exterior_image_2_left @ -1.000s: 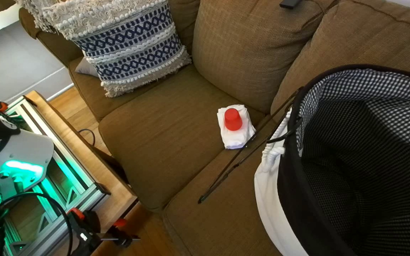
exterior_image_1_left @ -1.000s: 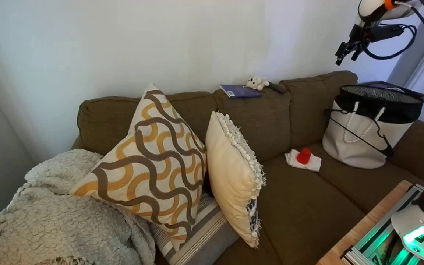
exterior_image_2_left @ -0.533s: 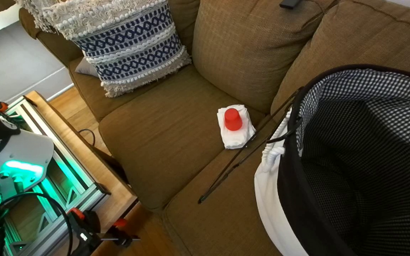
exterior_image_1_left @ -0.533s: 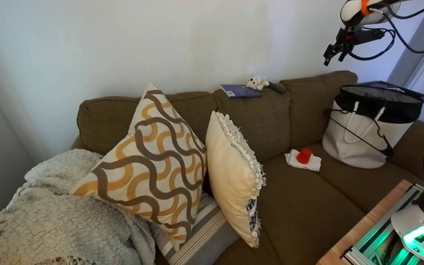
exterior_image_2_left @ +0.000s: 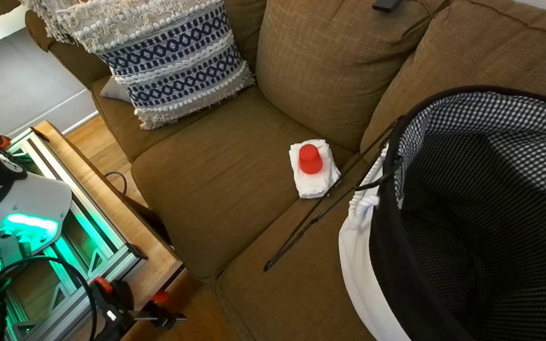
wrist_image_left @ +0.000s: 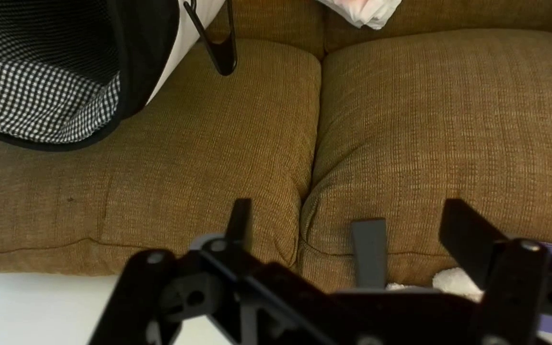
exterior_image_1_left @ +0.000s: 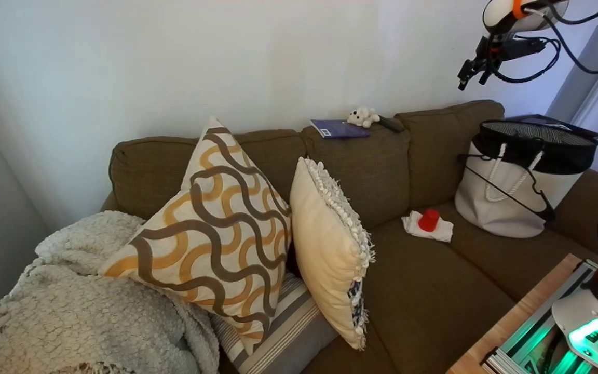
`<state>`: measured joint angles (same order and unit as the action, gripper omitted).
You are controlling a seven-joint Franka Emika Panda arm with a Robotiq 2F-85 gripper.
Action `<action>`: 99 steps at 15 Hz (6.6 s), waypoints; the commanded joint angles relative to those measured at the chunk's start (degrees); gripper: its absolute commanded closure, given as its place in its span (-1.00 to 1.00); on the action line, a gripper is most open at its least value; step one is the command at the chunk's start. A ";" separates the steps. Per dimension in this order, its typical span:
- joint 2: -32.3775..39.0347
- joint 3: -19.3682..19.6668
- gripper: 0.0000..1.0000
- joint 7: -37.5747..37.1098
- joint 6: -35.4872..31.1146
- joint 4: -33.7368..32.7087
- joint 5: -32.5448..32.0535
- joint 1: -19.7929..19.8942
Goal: Pick up the remote and place it on the couch in between the throw pillow and the red cup
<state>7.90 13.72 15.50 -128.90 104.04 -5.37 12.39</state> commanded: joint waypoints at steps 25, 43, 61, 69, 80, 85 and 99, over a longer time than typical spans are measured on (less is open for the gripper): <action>36.05 -5.28 -1.00 -0.35 12.29 -40.81 6.40 7.20; 53.61 -8.40 -1.00 5.74 -9.91 -54.67 1.20 4.45; 59.42 -17.80 0.98 24.13 -6.63 -60.66 3.52 6.44; 44.11 -14.05 1.00 17.66 7.42 -42.09 0.93 4.92; 26.70 -10.36 0.98 10.56 27.63 -13.61 -2.89 0.71; 30.26 -12.67 1.00 18.62 31.28 -7.64 -3.19 0.63; 51.10 -12.37 1.00 10.04 4.91 -15.74 0.79 2.57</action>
<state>58.80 1.63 25.70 -124.17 88.61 -4.24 14.69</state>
